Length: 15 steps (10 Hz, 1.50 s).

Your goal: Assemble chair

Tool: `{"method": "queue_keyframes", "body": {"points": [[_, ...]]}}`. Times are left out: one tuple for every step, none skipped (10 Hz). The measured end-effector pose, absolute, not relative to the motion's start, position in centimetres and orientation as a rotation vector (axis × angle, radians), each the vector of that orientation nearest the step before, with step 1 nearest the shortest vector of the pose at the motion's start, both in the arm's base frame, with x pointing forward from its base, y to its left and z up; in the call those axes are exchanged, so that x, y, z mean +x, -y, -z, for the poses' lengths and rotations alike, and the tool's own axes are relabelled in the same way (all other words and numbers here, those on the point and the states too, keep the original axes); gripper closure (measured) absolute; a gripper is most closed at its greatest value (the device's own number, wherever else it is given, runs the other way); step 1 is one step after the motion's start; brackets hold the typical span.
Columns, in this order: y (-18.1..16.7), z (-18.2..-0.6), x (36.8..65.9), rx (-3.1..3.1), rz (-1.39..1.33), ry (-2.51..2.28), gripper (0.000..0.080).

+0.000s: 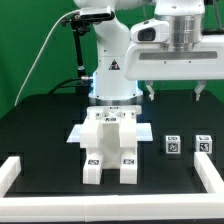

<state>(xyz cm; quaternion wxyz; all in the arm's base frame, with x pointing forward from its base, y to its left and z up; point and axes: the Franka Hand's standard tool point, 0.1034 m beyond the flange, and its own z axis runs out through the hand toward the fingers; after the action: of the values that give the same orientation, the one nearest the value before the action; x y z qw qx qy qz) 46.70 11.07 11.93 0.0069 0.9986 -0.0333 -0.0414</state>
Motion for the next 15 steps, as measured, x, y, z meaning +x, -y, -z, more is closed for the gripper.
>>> {"method": "queue_keyframes", "body": {"points": [[-11.1,-11.9,46.7,3.123,0.13,0.103,0.015],[-11.5,-11.8,46.6,3.123,0.114,0.146,0.015],[-13.0,-11.1,45.7,3.126,0.09,0.153,0.015],[-14.1,-10.4,45.5,3.129,0.064,0.124,0.015],[-14.7,-9.4,45.6,3.129,0.036,0.119,0.015],[-15.3,-8.4,45.6,3.131,0.018,0.112,0.015],[-16.3,-7.3,45.4,3.132,-0.005,0.122,0.015],[-16.8,-6.4,45.1,3.131,-0.009,0.126,0.015],[-17.5,-5.5,44.9,3.129,-0.013,0.136,0.015],[-18.0,-4.8,44.7,3.127,-0.013,0.133,0.015],[-18.2,-4.2,44.7,3.126,-0.015,0.125,0.015],[-18.3,-3.4,44.7,3.124,-0.018,0.12,0.015],[-18.4,-2.8,44.8,3.12,-0.01,0.115,0.015],[-18.6,-2.6,45.0,3.119,-0.01,0.112,0.015],[-18.6,-2.2,45.1,3.117,-0.009,0.111,0.015]]}}
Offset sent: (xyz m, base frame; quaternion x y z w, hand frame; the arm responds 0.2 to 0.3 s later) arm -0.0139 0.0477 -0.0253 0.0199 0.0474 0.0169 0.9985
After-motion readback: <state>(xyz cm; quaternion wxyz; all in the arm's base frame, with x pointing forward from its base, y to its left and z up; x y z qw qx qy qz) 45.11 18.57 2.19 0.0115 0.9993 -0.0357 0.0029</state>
